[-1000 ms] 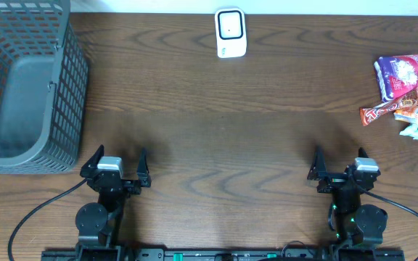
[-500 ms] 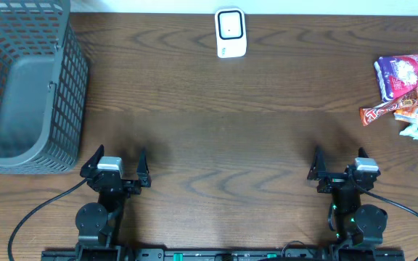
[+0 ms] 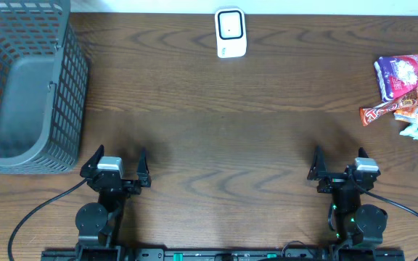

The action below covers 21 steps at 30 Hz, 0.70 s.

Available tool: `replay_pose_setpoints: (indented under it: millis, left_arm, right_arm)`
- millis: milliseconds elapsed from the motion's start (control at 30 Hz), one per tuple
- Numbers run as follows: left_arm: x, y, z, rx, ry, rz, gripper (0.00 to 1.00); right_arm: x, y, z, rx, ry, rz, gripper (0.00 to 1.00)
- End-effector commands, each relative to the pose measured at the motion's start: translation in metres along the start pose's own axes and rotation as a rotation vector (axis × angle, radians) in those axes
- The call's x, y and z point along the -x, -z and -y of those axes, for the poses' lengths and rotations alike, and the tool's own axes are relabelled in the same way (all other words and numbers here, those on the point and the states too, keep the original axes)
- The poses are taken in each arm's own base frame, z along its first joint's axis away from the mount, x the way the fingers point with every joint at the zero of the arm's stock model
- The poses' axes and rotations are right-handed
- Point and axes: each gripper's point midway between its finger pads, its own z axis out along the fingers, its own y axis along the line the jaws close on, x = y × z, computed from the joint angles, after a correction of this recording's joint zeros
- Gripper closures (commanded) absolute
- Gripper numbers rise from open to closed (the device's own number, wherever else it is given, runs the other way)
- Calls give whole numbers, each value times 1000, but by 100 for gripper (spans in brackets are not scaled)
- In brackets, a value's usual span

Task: Scan the item barcode

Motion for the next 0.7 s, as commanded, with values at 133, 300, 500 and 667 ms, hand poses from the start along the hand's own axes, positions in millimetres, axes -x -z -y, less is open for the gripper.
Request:
replay_pose_setpoints:
  millis: [133, 300, 500, 667]
  left_arm:
    - [-14, 0, 3, -23, -10, -47, 2]
    - [-14, 0, 3, -23, -10, -47, 2]
    - [-14, 0, 3, -23, -10, -47, 2]
    - [-14, 0, 3, -23, -10, -47, 2]
  right_arm:
    - [-1, 0, 0, 3, -10, 2, 1]
    - [-1, 0, 0, 3, -10, 2, 1]
    - [-1, 0, -1, -1, -8, 2, 1]
    - [-1, 0, -6, 18, -6, 0, 1]
